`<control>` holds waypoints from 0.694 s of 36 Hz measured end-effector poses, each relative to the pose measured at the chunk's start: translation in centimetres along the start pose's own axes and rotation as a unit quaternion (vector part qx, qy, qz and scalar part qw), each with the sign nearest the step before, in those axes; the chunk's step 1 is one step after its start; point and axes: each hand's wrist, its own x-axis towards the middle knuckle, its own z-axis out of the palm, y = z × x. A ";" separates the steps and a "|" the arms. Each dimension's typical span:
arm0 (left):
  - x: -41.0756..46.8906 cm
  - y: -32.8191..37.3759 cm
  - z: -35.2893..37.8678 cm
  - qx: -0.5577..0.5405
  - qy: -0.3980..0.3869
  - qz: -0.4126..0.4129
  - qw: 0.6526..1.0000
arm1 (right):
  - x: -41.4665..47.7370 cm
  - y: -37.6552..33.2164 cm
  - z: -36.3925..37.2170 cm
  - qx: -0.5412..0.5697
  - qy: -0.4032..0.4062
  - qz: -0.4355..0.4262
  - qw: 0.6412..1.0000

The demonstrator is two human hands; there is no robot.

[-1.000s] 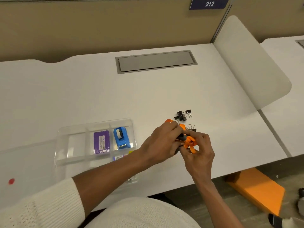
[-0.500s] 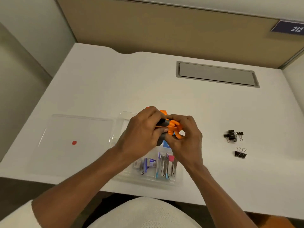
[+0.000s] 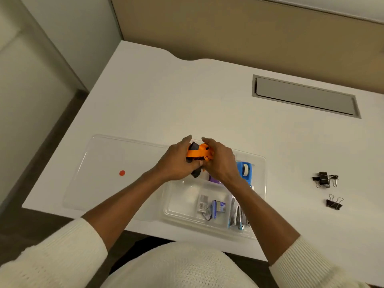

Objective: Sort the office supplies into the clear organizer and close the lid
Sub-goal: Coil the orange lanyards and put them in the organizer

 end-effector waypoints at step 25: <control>1.8 -1.2 1.8 0.301 -0.069 0.080 0.948 | 0.7 -0.5 2.7 -0.189 0.059 -0.056 0.979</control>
